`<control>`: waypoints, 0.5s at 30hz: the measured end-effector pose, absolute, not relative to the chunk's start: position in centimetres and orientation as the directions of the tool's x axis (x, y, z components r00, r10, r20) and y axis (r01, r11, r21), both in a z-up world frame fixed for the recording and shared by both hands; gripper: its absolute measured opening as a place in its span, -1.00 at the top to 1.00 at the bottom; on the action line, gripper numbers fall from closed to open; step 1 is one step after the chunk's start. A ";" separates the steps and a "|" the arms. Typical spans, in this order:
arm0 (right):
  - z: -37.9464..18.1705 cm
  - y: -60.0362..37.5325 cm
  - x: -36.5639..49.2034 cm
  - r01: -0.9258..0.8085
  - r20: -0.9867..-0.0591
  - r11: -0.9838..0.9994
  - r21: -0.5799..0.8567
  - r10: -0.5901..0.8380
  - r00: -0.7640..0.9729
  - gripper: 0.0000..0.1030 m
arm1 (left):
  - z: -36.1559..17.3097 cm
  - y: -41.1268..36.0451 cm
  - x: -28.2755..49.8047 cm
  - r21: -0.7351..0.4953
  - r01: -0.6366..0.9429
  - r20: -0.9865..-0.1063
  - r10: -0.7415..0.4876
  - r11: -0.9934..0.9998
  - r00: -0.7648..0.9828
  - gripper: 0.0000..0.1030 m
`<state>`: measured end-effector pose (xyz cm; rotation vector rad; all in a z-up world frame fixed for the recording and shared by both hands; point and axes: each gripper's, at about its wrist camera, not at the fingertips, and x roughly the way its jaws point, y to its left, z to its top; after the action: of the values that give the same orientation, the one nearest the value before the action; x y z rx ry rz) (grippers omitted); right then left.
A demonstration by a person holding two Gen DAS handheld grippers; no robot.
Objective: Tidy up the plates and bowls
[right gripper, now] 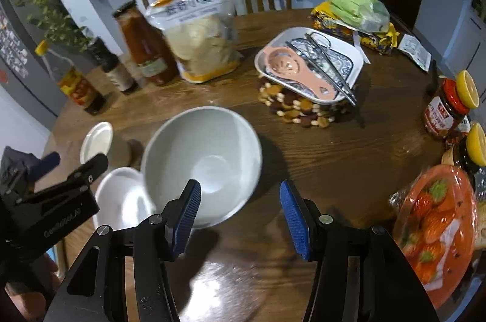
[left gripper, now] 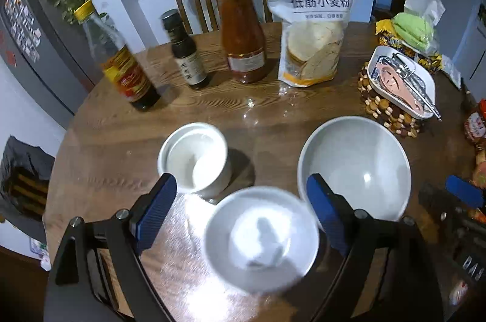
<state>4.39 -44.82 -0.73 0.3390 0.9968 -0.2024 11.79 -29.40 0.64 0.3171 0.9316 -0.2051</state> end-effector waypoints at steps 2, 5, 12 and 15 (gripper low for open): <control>-1.3 -44.9 5.1 0.316 -0.855 0.933 0.173 -0.018 0.519 -0.07 | -0.1 -30.6 12.7 0.204 0.308 -0.815 -0.013 0.929 0.579 -0.70; -2.6 -45.3 6.2 0.318 -0.866 0.936 0.150 -0.031 0.499 -0.07 | -1.2 -32.1 13.9 0.236 0.318 -0.821 0.013 0.918 0.570 -0.70; -5.0 -45.9 8.2 0.324 -0.887 0.940 0.104 -0.060 0.458 -0.07 | -3.4 -34.5 15.7 0.298 0.358 -0.827 0.052 0.885 0.560 -0.59; -6.0 -45.9 8.7 0.320 -0.893 0.940 0.119 -0.039 0.448 -0.07 | -4.4 -34.9 16.3 0.293 0.369 -0.842 0.056 0.882 0.536 -0.31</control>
<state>8.68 -45.94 -5.96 0.2882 1.0880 -0.2257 16.34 -34.88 -4.37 0.4736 0.9970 -0.1950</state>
